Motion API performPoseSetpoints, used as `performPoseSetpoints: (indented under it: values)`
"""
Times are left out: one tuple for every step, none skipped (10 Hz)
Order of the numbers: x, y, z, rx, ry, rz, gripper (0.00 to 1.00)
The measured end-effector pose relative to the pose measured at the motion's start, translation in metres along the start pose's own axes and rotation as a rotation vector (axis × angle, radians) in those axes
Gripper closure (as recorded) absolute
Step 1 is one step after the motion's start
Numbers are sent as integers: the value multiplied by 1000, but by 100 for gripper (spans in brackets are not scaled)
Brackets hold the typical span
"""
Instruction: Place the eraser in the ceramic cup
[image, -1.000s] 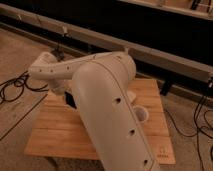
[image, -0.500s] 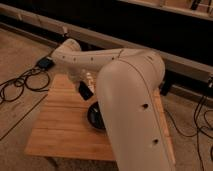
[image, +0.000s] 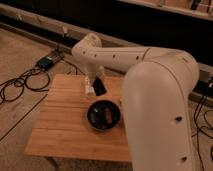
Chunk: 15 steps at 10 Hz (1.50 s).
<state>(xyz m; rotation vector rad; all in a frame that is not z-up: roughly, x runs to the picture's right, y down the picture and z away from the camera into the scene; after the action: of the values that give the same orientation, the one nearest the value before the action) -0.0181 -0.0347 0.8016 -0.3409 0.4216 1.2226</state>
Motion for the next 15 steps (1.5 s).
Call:
performPoseSetpoints:
  values:
    - [7, -14, -2, 9, -5, 33, 84]
    - [15, -26, -3, 19, -8, 62, 84]
    - [23, -43, -6, 30, -16, 103, 84]
    - [35, -61, -7, 43, -25, 153, 84]
    - [42, -72, -7, 49, -30, 183, 84]
    - [55, -89, -7, 60, -37, 234, 84]
    - [66, -100, -5, 64, -40, 267, 84]
    - [77, -109, -3, 62, -42, 297, 84]
    - [85, -113, -2, 51, -48, 317, 84]
    - [90, -115, -2, 37, -59, 326, 84]
    - [92, -113, -3, 25, -66, 326, 84]
    - [93, -112, -4, 15, -73, 326, 84]
    - [97, -114, -4, 5, -77, 321, 84]
    - [99, -113, -6, -19, -84, 297, 84]
    - [100, -111, -7, -39, -89, 269, 84]
